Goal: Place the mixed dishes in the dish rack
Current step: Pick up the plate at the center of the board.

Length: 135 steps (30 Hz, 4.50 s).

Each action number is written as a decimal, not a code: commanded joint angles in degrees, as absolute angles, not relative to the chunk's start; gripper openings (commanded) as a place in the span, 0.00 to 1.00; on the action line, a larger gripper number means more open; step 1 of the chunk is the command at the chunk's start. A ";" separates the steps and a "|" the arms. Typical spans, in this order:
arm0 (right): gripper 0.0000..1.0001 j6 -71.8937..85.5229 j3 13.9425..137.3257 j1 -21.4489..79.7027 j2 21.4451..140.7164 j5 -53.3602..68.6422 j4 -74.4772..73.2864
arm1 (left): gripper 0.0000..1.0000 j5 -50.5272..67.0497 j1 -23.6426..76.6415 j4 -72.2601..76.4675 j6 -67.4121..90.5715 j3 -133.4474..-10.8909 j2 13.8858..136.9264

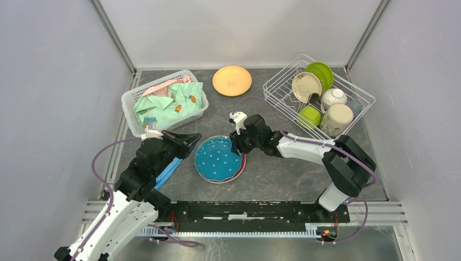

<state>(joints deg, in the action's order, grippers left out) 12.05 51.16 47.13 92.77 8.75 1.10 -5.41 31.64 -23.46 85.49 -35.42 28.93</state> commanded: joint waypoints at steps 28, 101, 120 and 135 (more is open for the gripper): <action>0.45 6.82 56.37 46.93 100.47 9.32 -3.41 | 0.02 -7.37 31.77 -21.76 86.71 -35.24 26.96; 0.00 7.53 44.56 33.97 85.03 21.29 2.84 | 0.02 3.23 31.78 -12.62 86.71 -33.06 58.91; 0.00 12.99 46.85 28.37 76.48 22.53 6.85 | 0.02 2.01 31.73 -22.02 86.71 -44.47 54.87; 0.00 16.88 50.71 21.77 75.32 23.54 7.77 | 0.02 -4.93 31.73 -19.81 86.71 -40.92 42.42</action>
